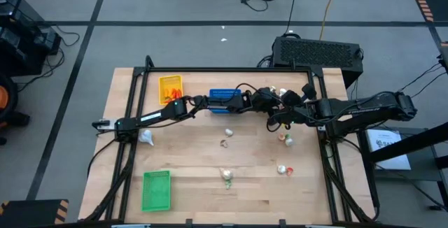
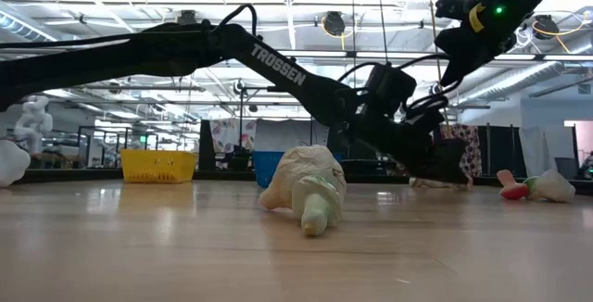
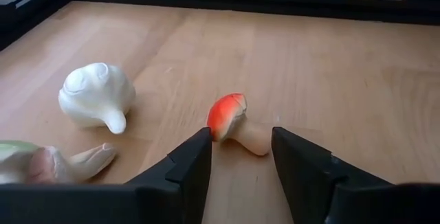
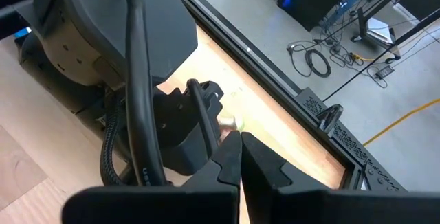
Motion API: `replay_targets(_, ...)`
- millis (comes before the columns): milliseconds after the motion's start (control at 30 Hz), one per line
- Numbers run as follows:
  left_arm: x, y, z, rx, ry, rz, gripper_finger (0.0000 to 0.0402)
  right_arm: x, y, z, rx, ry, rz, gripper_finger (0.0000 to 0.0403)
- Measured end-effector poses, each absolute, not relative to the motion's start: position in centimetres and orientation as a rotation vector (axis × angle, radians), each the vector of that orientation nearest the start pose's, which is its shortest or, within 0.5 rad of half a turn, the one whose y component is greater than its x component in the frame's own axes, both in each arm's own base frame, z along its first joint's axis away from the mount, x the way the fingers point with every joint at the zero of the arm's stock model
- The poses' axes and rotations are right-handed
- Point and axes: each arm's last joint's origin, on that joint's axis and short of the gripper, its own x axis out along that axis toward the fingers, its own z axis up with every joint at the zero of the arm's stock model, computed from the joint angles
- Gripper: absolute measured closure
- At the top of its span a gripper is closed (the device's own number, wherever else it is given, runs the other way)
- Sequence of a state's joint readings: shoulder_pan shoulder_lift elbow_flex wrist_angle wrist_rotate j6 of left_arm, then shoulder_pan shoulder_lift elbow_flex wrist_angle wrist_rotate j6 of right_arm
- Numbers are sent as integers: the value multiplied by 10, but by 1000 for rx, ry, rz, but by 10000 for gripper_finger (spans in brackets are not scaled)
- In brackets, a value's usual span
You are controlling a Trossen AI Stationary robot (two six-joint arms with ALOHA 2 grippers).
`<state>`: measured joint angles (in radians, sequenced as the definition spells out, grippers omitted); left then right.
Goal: Sort produce into baskets
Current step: Put the orange mushroom into the blue bin
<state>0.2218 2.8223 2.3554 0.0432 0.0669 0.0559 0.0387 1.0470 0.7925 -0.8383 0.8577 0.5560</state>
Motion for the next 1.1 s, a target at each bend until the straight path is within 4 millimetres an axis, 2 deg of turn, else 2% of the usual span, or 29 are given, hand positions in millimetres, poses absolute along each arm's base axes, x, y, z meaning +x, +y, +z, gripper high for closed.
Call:
replay_targets(233, 591, 132, 93, -2, 393, 155, 273, 181, -15, 252, -3, 761, -972, 403)
replay_targets(533, 589, 142, 93, -15, 392, 180, 275, 181, -15, 251, -4, 761, -972, 403)
replay_targets(900, 589, 141, 93, -17, 391, 171, 275, 181, -15, 251, -4, 762, -972, 403)
replay_targets(1100, 591, 131, 93, -25, 392, 150, 275, 181, -15, 251, -4, 762, -972, 403)
